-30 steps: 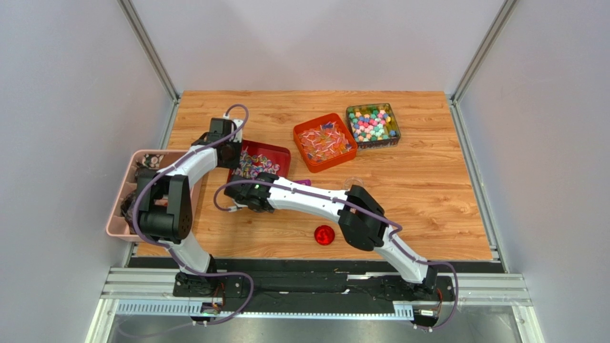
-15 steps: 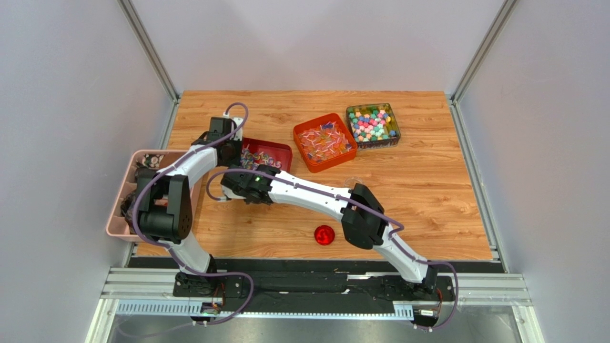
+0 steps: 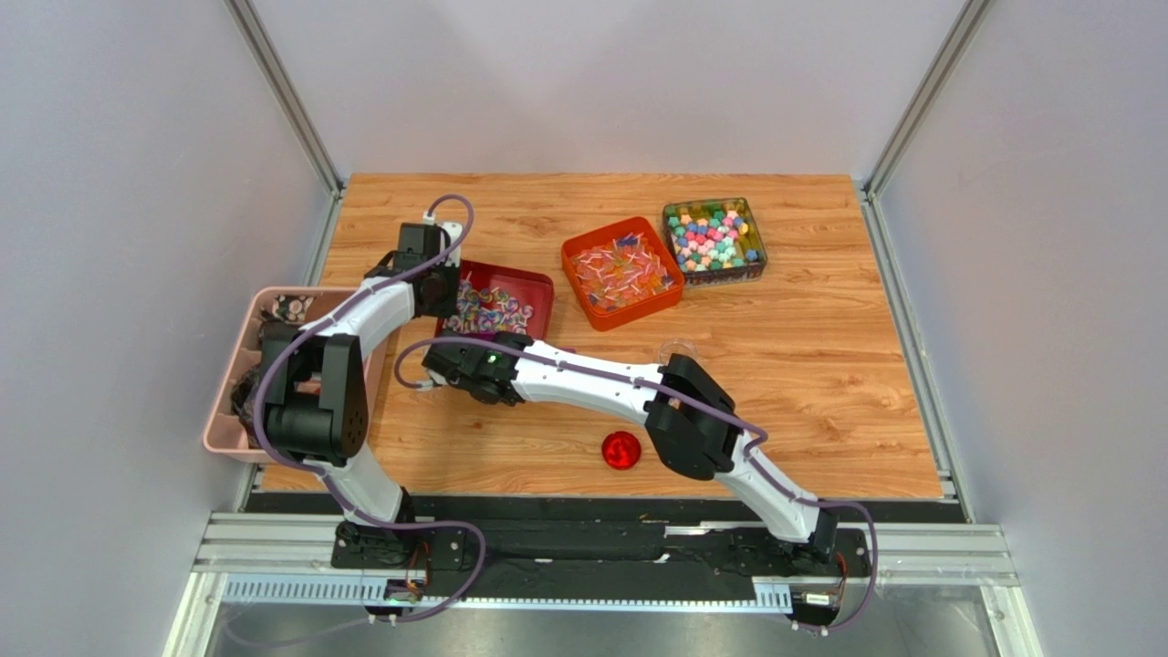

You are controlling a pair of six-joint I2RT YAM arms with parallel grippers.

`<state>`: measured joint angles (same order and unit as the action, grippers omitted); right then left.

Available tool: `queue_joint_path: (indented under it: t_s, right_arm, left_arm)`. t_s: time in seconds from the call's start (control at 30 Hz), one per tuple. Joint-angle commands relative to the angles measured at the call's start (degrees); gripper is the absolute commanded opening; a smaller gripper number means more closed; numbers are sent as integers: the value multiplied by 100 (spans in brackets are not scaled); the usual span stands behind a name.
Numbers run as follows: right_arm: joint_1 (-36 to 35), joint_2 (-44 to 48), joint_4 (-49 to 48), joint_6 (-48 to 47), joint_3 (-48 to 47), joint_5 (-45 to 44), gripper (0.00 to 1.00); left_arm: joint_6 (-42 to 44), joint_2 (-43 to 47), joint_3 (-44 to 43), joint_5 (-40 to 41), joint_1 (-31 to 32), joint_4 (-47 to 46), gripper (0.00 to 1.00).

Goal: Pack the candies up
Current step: Scoop the fake candies from the storage box.

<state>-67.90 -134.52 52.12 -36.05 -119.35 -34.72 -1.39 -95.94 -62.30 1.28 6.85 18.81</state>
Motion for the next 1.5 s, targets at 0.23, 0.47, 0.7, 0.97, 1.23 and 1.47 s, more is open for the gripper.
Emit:
queue_joint_path:
  t_s: [0.23,0.47,0.7,0.97,1.23,1.47]
  right_arm:
    - [-83,-75,-812,504,-242,547,0]
    - [-39,-74,-1003,590,-131,762,0]
    - [75,-57,-1704,767,34,317,0]
    - [294,-303,-1072,1794,-589,1169,0]
    - [225,-224,-1747,1488,-256,266,0]
    - [233,110,-1626,1224,174,931,0]
  left_arm:
    - [-389,128,-361,-585,71,-272,0]
    - [-389,128,-353,-585,71,-272,0]
    - [-380,137,-344,-638,71,-281,0]
    - [-406,49,-379,-831,71,-246,0]
    - [-406,-65,-414,-1068,71,-228,0]
    - [-397,-109,-423,-1042,71,-211,0]
